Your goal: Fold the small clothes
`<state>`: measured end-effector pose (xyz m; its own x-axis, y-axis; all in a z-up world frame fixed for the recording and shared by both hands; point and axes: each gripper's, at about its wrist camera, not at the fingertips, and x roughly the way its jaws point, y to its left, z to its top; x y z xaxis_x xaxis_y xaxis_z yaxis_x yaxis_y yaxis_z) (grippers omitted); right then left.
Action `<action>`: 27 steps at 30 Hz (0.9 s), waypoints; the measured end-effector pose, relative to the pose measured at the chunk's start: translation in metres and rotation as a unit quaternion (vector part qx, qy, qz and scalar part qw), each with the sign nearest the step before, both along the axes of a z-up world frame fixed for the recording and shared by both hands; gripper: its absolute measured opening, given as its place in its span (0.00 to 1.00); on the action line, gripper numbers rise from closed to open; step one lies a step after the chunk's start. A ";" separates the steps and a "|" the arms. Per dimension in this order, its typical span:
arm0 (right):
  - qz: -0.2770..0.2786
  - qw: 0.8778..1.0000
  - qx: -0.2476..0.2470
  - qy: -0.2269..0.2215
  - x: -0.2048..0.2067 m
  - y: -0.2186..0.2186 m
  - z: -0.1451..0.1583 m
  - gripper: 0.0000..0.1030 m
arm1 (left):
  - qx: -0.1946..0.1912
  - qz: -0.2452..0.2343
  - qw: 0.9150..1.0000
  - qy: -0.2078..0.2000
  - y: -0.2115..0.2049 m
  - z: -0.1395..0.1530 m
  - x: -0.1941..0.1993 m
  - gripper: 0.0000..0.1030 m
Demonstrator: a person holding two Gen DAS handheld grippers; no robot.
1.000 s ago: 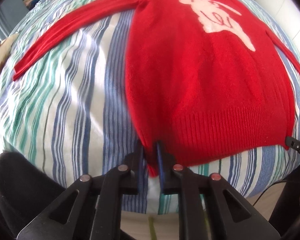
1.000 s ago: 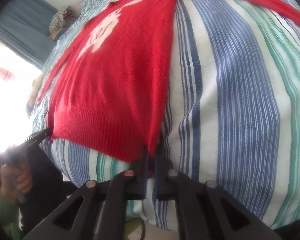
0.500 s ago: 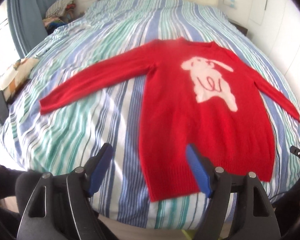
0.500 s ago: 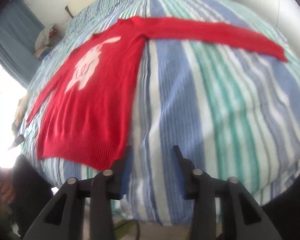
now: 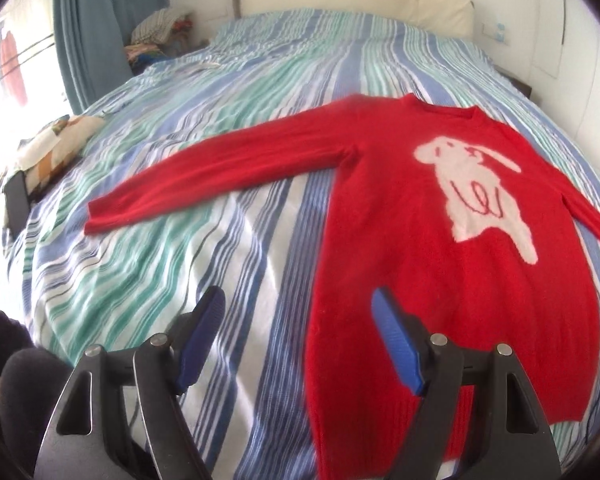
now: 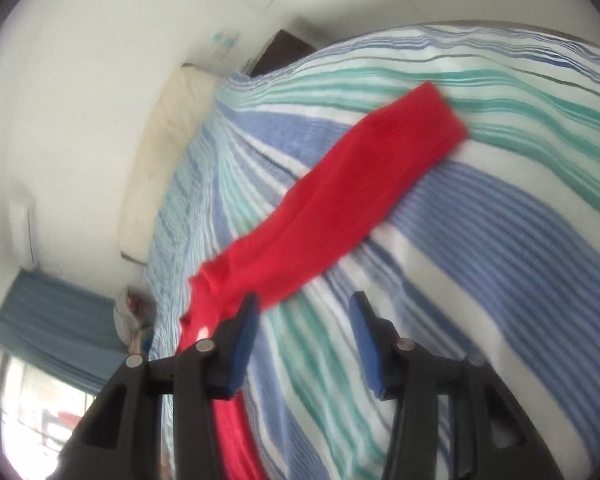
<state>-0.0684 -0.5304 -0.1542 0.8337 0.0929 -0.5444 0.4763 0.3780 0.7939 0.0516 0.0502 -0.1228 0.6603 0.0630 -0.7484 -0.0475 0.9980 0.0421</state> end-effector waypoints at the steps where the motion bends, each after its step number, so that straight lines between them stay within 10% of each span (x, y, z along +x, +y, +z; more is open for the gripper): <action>1: -0.022 1.000 0.006 0.002 0.001 -0.012 -0.004 0.45 | -0.002 0.003 1.000 -0.007 0.002 0.002 0.001 0.76; 13: -0.122 0.990 0.068 -0.019 0.023 -0.078 -0.035 0.35 | 0.005 0.018 1.000 0.009 0.004 -0.009 0.009 0.76; 19: -0.137 0.989 0.052 0.021 0.038 -0.086 -0.038 0.03 | 0.004 0.027 1.000 0.011 0.008 -0.011 0.008 0.76; 27: 0.008 0.985 -0.169 -0.014 0.106 -0.027 0.114 0.04 | -0.023 0.040 0.999 0.013 0.017 -0.010 0.013 0.76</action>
